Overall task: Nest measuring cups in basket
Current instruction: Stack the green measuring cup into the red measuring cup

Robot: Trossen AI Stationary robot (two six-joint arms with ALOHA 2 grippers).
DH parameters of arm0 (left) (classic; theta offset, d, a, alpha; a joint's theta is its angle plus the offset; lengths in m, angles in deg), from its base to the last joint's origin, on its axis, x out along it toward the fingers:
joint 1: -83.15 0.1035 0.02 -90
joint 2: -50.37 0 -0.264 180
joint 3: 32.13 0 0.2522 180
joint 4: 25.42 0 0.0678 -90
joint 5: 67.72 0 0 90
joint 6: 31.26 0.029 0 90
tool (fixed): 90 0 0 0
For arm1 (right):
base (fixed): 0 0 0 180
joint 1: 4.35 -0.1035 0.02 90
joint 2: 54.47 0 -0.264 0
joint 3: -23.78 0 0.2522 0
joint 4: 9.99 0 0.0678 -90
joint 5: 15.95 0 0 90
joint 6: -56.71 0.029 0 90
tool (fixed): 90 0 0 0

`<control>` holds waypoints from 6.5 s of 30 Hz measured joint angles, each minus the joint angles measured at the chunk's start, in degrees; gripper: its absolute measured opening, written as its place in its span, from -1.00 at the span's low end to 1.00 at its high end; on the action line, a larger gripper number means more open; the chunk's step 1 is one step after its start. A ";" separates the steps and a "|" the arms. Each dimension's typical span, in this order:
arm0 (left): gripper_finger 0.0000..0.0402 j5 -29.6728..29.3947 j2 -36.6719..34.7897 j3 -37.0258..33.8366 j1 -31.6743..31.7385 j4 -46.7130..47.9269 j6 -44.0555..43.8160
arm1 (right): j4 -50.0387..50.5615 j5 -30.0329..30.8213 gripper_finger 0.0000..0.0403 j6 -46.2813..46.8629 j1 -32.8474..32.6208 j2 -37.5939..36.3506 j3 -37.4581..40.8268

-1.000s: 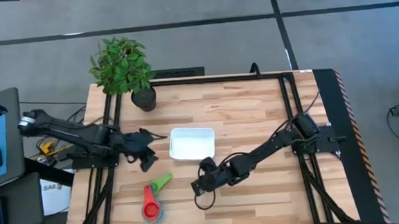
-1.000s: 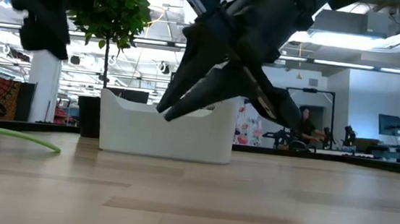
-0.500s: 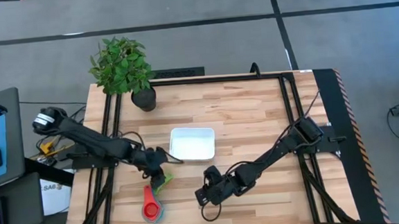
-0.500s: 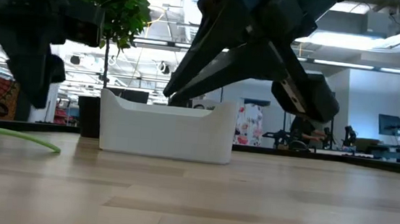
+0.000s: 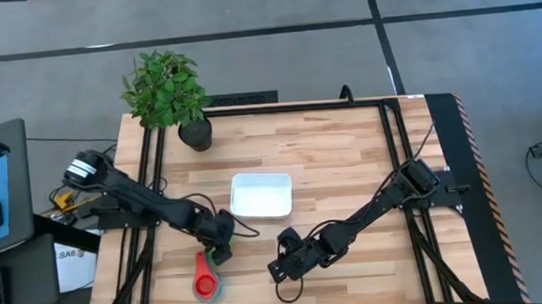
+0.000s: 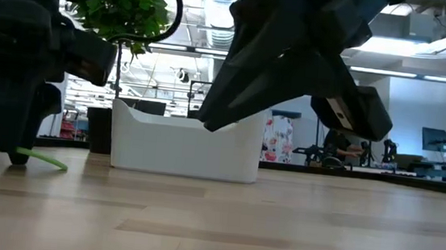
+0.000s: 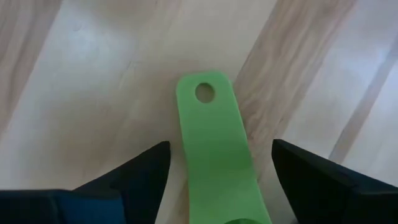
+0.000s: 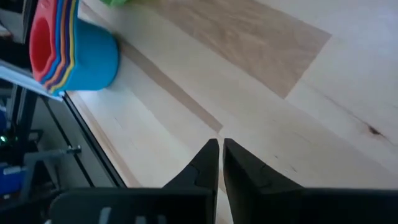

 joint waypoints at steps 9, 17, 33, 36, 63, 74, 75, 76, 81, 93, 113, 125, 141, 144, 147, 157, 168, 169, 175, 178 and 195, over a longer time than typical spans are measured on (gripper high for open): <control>0.21 -6.54 4.92 6.79 0.14 14.06 -3.07 | 0.39 -1.84 -0.77 -3.08 -0.48 0.00 0.00; -0.22 -9.97 4.79 8.30 2.15 15.20 -6.83 | 2.91 -3.29 -0.77 -5.38 -0.79 -0.02 0.00; -0.27 -6.24 3.25 11.59 6.40 20.39 -10.06 | 9.35 -2.36 -0.77 -13.46 0.18 -5.57 -0.05; -0.30 -7.49 1.61 15.15 6.36 25.26 -10.10 | 9.80 -1.28 -0.77 -14.66 0.29 -6.93 0.04; -0.31 -41.69 -11.17 29.72 3.63 28.53 -24.93 | -11.95 13.11 0.33 -27.56 7.88 -9.25 0.44; -0.31 -44.32 -11.62 29.70 3.34 21.82 -27.71 | -13.72 15.24 0.34 -26.64 10.36 -9.25 0.44; -0.31 -44.40 -11.80 29.70 3.34 21.78 -28.07 | -13.74 15.35 0.34 -26.34 10.38 -9.25 0.44; -0.31 -44.72 -12.00 29.70 3.34 21.82 -28.54 | -13.80 15.37 0.34 -26.25 10.38 -9.25 0.44; -0.31 -46.35 -12.79 29.70 3.34 21.45 -28.83 | -14.06 17.21 0.27 -26.18 10.34 -9.25 0.44; -0.32 -46.33 -13.44 29.68 3.34 21.19 -28.56 | -16.62 16.71 -0.35 -26.05 10.34 -9.25 0.42; -0.29 -44.53 -13.40 29.68 3.34 21.13 -27.55 | -17.35 15.25 -0.95 -26.70 10.08 -9.26 0.39; 0.07 -40.63 -22.51 29.66 2.64 22.02 -13.99 | -24.35 -3.27 -0.95 -22.32 9.70 -9.27 0.39; 0.05 -60.40 -28.12 29.66 -18.92 19.41 -7.20 | -50.16 -9.17 -0.94 -23.33 9.78 -9.27 0.39; -0.01 -63.21 -27.08 29.66 -19.37 17.85 -6.39 | -49.98 -10.10 -0.94 -23.88 9.92 -9.27 0.39; -0.09 -63.35 -26.50 29.66 -18.79 15.93 -6.21 | -49.66 -10.86 -0.94 -25.32 9.92 -9.27 0.39; -0.20 -54.28 -26.32 29.66 -16.04 8.76 -11.82 | -49.40 -12.01 -0.95 -30.83 9.90 -9.27 0.39; -0.87 -54.19 -26.14 29.66 -15.69 5.42 -13.26 | -49.35 -12.06 -0.94 -32.04 9.37 -9.27 0.39; -0.93 -54.13 -26.10 29.66 -15.82 5.07 -13.38 | -49.17 -12.06 -0.93 -32.02 9.33 -9.27 0.39; -0.98 -52.59 -25.42 29.70 -16.20 6.55 -14.45 | -47.01 -13.49 -0.76 -27.98 9.53 -9.25 0.44; -0.99 -54.89 -25.31 29.70 -18.48 9.99 -17.42 | -44.65 -13.37 -0.59 -26.23 9.57 -9.14 0.46; -1.00 -64.05 -24.26 7.95 -38.36 14.37 -65.20 | -36.96 -11.84 -0.10 -19.52 7.13 -9.29 0.37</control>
